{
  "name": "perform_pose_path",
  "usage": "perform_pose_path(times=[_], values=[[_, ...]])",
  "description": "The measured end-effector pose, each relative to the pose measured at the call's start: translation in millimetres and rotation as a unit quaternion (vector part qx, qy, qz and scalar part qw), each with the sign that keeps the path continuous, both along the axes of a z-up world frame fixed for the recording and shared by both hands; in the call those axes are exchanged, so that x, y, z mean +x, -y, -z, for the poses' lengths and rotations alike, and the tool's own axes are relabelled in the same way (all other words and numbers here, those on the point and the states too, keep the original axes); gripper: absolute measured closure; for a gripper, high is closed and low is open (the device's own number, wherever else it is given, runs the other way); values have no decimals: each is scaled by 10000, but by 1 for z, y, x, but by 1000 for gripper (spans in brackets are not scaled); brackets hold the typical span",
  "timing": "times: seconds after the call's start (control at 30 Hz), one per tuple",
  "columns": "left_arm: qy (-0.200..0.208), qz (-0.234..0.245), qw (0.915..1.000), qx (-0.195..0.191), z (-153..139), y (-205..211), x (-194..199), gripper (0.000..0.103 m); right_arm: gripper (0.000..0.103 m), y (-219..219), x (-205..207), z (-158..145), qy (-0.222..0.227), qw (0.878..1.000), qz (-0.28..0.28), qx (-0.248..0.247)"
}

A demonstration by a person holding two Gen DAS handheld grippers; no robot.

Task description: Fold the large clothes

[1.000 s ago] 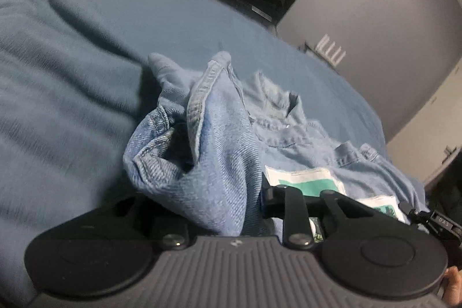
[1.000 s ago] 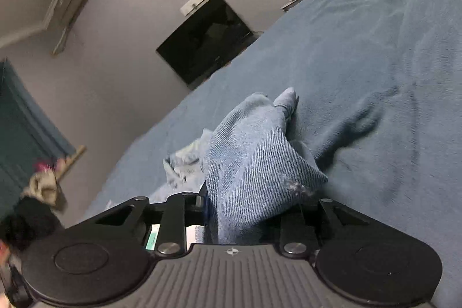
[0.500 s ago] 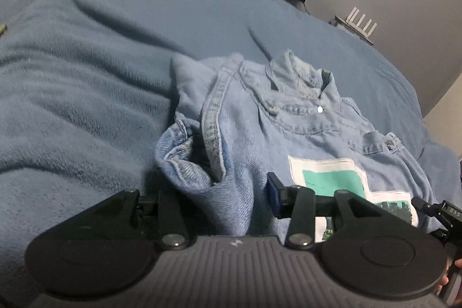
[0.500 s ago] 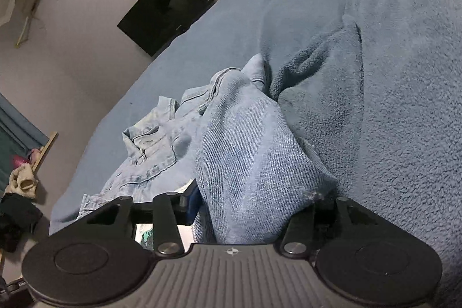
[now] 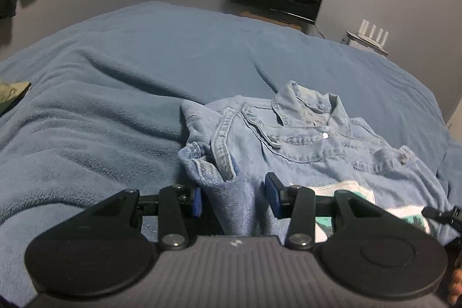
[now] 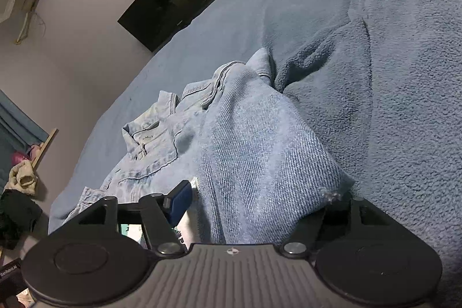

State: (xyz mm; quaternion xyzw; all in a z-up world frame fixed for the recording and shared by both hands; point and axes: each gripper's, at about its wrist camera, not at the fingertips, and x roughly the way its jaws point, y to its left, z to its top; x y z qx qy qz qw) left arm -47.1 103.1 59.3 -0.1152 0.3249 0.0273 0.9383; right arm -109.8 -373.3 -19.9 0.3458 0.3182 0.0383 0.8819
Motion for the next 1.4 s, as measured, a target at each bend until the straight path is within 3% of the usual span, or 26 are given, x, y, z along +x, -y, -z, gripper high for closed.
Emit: perform_pose_path(times=[0.1,0.13,0.23,0.33,0.37,0.43,0.5,0.6,0.7,0.77,0.87,0.93,1.1,1.23,1.4], values=[[89,-175,9997,133,-8,1,-3,62,35,0,0,-1,-8,10000,-4,24],[81,-188,9997,158,-10,1,-3,57,35,0,0,0,-8,10000,-7,34],[-43,-224,9997,-118,-12,-2,-1,52,35,0,2,1,-13,10000,-7,58],[135,-259,9992,277,-18,6,-6,50,35,-1,3,2,-17,10000,3,75],[298,-276,9983,429,-23,8,-9,46,35,-1,3,1,-17,10000,3,77],[640,-305,9956,605,-35,12,-15,27,35,-1,3,2,-11,10000,-8,88],[752,-143,9963,384,-41,13,-15,21,35,-1,4,2,-6,10000,-23,91],[487,276,9984,94,-32,21,-5,21,35,0,4,2,-12,10000,-22,89],[-105,940,9955,-108,-2,37,14,22,35,0,3,1,22,9999,-37,111],[-375,1049,9937,-97,17,43,20,22,35,1,0,0,83,9998,-47,157],[-552,1074,9921,344,36,49,25,22,35,4,-7,-2,120,9993,9,353],[-797,1007,9914,251,51,42,32,22,35,7,-11,-1,118,9982,102,583],[-933,1010,9902,257,64,34,37,22,35,13,-8,12,-26,9947,279,989],[-941,1034,9891,451,69,40,40,22,54,15,1,20,-168,9954,470,818],[-908,1050,9895,409,67,39,38,22,63,12,4,14,59,9971,518,546]])
